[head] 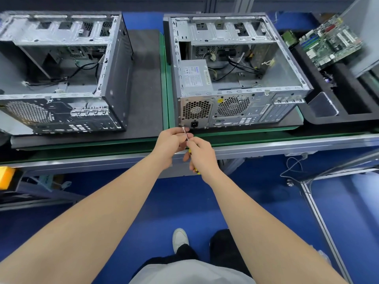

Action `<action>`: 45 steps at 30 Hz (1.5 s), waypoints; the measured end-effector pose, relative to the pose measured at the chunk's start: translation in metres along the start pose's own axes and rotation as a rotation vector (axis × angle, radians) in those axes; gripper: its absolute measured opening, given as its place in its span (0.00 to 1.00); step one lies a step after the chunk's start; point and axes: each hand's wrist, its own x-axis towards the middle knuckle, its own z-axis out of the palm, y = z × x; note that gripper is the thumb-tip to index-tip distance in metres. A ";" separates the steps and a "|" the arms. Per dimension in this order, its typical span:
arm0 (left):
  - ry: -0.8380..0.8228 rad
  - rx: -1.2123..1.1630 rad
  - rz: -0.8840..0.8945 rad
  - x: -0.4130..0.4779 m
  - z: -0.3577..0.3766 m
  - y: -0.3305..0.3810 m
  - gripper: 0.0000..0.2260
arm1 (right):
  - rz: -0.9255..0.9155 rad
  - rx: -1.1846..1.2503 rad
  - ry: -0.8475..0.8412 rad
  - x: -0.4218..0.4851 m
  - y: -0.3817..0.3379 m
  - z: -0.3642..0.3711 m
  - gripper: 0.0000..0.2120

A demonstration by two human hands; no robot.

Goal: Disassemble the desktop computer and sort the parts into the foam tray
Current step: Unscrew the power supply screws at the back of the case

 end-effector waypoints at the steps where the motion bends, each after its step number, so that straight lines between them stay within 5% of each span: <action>1: 0.003 -0.001 0.000 0.000 0.000 0.000 0.13 | 0.007 0.000 0.000 0.001 -0.001 0.000 0.13; 4: 0.023 -0.032 -0.009 0.000 0.001 0.001 0.12 | 0.127 0.178 -0.040 0.000 -0.006 0.001 0.13; 9: 0.034 -0.100 -0.044 -0.002 -0.004 0.003 0.09 | 0.417 0.890 -0.317 -0.004 -0.011 0.009 0.17; 13: 0.036 -0.155 -0.101 0.000 -0.008 0.008 0.09 | 0.412 0.974 -0.366 -0.003 -0.012 0.014 0.19; 18: 0.015 -0.197 -0.117 0.000 -0.004 0.010 0.10 | 0.265 0.377 -0.106 -0.003 -0.015 0.015 0.15; 23: -0.010 -0.241 -0.143 0.001 0.000 0.008 0.11 | -0.088 -0.430 0.155 -0.004 -0.016 0.017 0.16; 28: -0.015 -0.291 -0.167 0.003 0.005 0.008 0.11 | -0.161 -0.773 0.323 -0.002 -0.009 0.021 0.14; 30: -0.015 -0.271 -0.154 0.003 0.004 0.006 0.11 | -0.139 -0.619 0.270 0.001 -0.009 0.015 0.16; 36: 0.008 -0.157 -0.117 0.004 0.001 0.013 0.10 | 0.305 0.610 -0.351 0.007 -0.001 -0.009 0.16; 39: 0.005 -0.081 -0.163 0.004 0.000 0.020 0.09 | 0.390 0.862 -0.513 0.002 0.012 -0.003 0.20; 43: 0.198 0.214 -0.261 0.013 -0.002 0.049 0.10 | 0.423 0.975 -0.539 0.002 0.015 0.006 0.21; 45: 0.263 0.141 0.003 0.014 -0.007 0.059 0.13 | 0.399 1.003 -0.511 0.003 0.015 0.005 0.15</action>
